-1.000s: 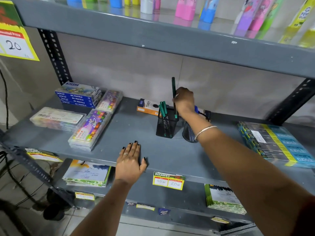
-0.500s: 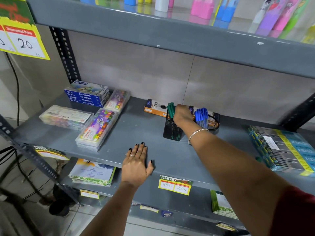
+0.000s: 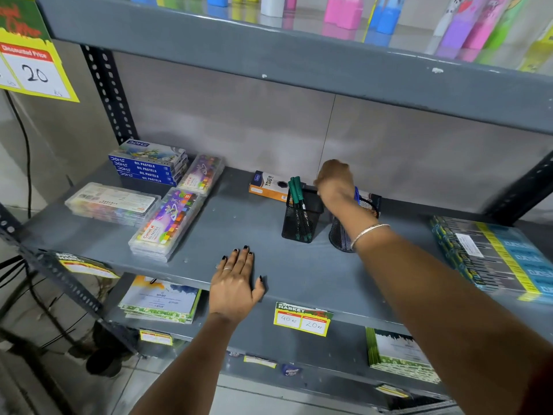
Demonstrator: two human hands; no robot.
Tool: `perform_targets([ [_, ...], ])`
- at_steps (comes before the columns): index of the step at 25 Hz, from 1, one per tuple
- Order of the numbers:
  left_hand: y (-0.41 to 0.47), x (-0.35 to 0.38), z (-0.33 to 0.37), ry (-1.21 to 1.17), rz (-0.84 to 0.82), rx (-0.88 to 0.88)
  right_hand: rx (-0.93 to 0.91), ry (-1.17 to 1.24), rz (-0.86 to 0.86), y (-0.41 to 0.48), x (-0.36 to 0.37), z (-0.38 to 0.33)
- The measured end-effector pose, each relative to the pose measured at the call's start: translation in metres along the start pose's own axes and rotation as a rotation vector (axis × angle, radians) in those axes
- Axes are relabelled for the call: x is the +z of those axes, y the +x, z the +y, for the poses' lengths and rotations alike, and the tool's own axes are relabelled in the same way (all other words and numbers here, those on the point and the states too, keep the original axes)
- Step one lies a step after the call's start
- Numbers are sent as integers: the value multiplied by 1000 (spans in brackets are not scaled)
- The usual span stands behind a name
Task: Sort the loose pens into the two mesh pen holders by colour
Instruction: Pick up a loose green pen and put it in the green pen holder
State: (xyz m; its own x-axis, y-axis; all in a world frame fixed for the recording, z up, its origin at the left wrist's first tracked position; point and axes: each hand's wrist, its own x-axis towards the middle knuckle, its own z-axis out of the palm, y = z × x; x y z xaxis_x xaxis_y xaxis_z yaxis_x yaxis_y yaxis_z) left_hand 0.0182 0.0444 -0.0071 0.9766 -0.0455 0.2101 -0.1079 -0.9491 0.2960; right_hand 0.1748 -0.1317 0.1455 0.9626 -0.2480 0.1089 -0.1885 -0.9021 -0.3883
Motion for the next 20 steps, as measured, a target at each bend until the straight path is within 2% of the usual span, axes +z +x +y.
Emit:
perform_targets([
  [3, -2, -5, 3, 16, -24, -2, 49, 83, 173, 2, -28, 32],
  [7, -2, -6, 3, 10, -41, -11, 133, 82, 251, -19, -52, 85],
  [14, -1, -1, 2, 16, -31, 7, 428, -50, 144, -70, -47, 188],
  [20, 1, 3, -1, 32, -24, 25, 574, -29, 69, -91, -32, 219],
])
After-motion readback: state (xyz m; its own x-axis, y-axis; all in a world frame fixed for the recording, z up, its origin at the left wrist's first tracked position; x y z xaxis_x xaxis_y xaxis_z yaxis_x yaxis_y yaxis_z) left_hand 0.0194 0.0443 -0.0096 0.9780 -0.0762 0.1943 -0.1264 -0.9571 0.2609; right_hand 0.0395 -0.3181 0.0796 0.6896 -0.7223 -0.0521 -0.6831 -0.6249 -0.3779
